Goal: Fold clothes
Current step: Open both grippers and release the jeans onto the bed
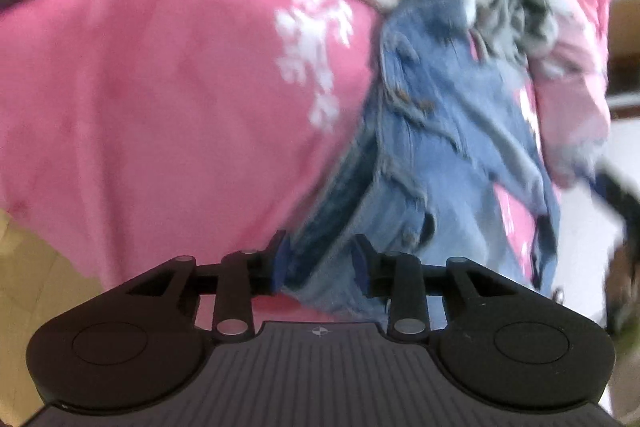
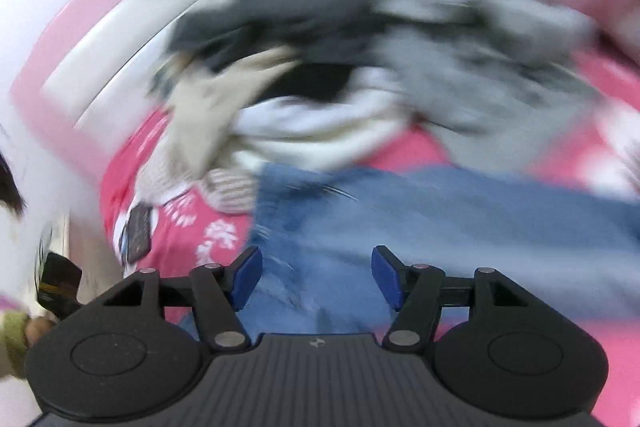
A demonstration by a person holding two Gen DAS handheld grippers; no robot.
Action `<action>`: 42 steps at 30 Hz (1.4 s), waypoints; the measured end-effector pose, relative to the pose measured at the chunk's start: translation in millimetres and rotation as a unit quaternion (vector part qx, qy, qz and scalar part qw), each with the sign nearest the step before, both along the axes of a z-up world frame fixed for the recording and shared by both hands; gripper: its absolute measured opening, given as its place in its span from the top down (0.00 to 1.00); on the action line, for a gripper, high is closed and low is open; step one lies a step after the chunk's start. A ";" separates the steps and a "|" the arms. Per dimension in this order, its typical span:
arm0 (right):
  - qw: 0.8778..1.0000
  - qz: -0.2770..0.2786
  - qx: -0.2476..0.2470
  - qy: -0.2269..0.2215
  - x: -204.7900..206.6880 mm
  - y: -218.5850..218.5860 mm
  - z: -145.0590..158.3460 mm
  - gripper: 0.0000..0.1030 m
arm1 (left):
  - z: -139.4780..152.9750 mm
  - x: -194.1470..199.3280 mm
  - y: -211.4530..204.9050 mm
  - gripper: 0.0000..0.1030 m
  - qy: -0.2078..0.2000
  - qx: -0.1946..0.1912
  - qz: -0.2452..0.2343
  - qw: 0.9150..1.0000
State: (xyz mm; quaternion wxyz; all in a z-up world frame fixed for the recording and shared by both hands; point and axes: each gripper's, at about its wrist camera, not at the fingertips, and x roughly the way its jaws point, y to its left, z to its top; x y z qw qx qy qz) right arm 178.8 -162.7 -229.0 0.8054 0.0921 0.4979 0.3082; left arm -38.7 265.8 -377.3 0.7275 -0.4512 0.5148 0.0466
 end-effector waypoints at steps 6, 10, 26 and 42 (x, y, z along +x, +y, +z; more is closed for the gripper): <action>0.972 -0.201 -0.007 0.124 -89.3 -130.4 -15.3 0.38 | 30.4 13.5 -22.7 0.63 -0.003 0.035 -0.040 0.999; 0.932 -0.311 -0.002 0.186 -146.0 -187.2 -43.2 0.38 | 40.9 34.0 -70.7 0.62 -0.008 0.045 -0.103 0.994; 0.900 -0.369 -0.226 0.045 -89.0 -299.8 -56.3 0.40 | 10.1 83.3 -225.6 0.62 0.029 0.222 -0.299 0.928; 0.895 -0.279 -0.325 0.127 -0.2 -351.6 -128.5 0.70 | -6.9 102.6 -240.7 0.61 0.097 0.240 -0.253 0.932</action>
